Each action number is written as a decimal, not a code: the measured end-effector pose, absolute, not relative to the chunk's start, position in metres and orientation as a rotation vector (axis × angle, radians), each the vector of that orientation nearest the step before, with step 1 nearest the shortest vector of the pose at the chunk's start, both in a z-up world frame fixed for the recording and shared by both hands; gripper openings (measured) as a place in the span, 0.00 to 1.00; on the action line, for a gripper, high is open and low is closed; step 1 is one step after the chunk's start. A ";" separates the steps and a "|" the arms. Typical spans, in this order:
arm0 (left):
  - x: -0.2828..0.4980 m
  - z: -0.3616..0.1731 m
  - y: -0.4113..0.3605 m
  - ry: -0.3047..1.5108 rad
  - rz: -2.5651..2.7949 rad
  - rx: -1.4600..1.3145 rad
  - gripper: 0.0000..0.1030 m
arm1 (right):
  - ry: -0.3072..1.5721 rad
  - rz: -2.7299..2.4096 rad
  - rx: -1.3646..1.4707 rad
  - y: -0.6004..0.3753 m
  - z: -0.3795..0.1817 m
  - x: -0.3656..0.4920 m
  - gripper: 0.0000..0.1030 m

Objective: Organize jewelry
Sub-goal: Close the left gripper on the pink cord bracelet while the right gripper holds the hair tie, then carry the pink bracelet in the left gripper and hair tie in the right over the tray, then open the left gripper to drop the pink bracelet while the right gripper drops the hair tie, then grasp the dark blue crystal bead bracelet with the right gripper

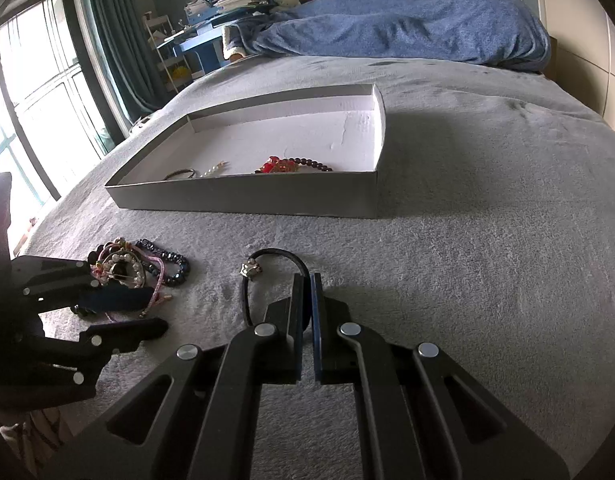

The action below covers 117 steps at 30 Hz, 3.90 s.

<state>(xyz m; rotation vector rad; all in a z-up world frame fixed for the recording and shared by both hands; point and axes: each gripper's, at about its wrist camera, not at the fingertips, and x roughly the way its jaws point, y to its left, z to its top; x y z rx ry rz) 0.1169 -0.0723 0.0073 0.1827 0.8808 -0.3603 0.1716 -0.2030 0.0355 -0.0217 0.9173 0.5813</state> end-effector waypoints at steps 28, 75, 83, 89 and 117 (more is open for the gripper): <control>0.123 0.101 -0.006 0.638 -0.300 0.018 0.05 | 0.749 0.658 0.071 -0.203 0.109 0.179 0.03; 0.217 0.068 0.023 0.696 -0.156 0.036 0.05 | 0.953 0.616 -0.057 -0.130 0.050 0.259 0.03; 0.208 0.053 0.029 0.726 -0.130 0.022 0.23 | 0.947 0.600 -0.083 -0.127 0.050 0.259 0.06; 0.195 0.054 0.028 0.697 -0.135 0.028 0.66 | 0.923 0.599 -0.070 -0.132 0.055 0.253 0.38; 0.108 0.041 0.040 0.645 -0.128 -0.027 0.84 | 0.825 0.617 -0.001 -0.174 0.065 0.171 0.62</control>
